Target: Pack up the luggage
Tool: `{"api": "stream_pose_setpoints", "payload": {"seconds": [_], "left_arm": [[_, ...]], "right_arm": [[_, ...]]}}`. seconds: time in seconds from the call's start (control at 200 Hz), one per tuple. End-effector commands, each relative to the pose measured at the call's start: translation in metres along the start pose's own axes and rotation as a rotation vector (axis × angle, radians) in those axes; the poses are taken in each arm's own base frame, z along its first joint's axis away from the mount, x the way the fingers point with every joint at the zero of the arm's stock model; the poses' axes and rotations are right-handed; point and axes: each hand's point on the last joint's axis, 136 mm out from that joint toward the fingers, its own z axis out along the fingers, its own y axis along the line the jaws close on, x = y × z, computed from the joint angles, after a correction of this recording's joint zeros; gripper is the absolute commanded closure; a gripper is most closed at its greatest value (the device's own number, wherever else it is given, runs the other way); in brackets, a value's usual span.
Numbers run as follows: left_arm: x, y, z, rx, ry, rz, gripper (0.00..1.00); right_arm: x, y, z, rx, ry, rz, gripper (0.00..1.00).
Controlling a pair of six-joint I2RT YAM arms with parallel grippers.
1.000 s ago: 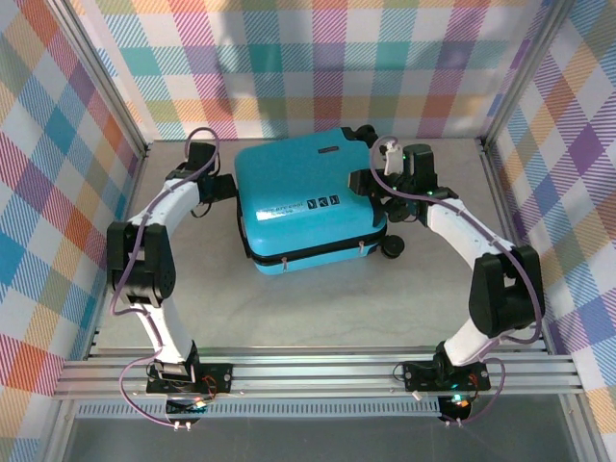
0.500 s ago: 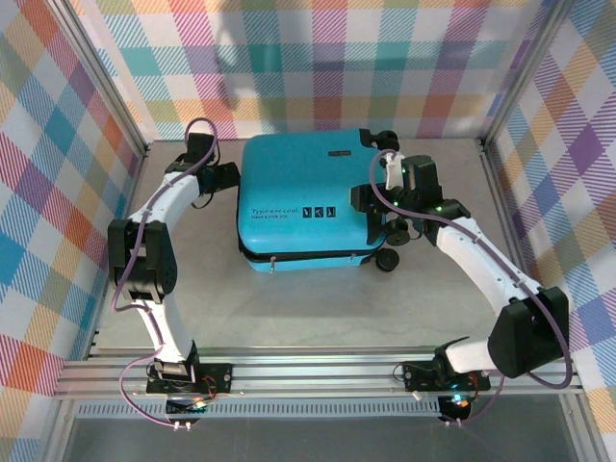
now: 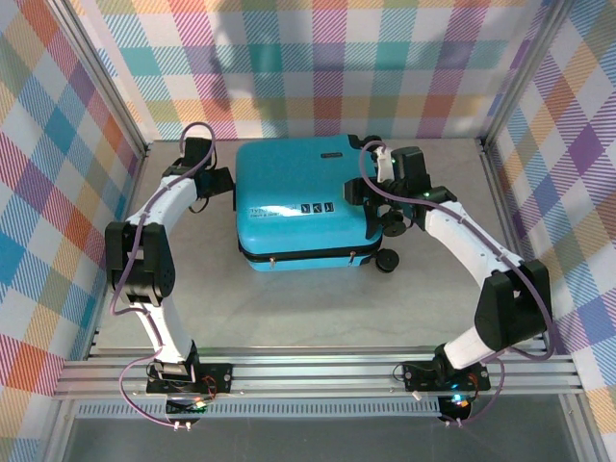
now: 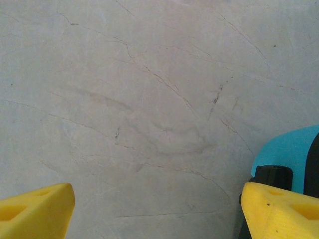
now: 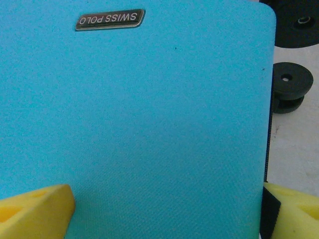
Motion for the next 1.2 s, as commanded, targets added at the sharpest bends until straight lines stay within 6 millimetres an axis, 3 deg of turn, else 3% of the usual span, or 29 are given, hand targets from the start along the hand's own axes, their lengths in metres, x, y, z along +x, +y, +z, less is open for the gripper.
{"api": "stream_pose_setpoints", "payload": {"seconds": [0.0, 0.415, 0.82, 1.015, 1.11, 1.195], "left_arm": [[-0.014, -0.069, -0.042, 0.28, -0.048, 0.014, 0.13], [-0.014, -0.061, -0.028, 0.236, -0.04, 0.007, 0.11], [-0.036, -0.015, -0.025, 0.031, -0.095, -0.059, 0.08], [-0.048, -0.021, -0.017, 0.088, -0.09, -0.088, 0.08], [-0.056, -0.021, -0.029, 0.103, -0.121, -0.098, 0.08], [-0.069, -0.024, -0.055, 0.137, -0.166, -0.099, 0.08]], "right_arm": [[-0.025, 0.062, 0.005, -0.232, -0.074, -0.086, 0.09], [-0.029, 0.028, 0.004, -0.106, -0.059, -0.031, 0.08], [-0.037, -0.008, 0.002, 0.04, -0.064, 0.062, 0.0], [-0.041, -0.007, -0.002, 0.034, -0.078, 0.062, 0.01], [-0.043, -0.004, -0.015, 0.031, -0.108, 0.045, 0.02], [-0.043, 0.001, -0.035, 0.027, -0.127, 0.018, 0.04]]}}
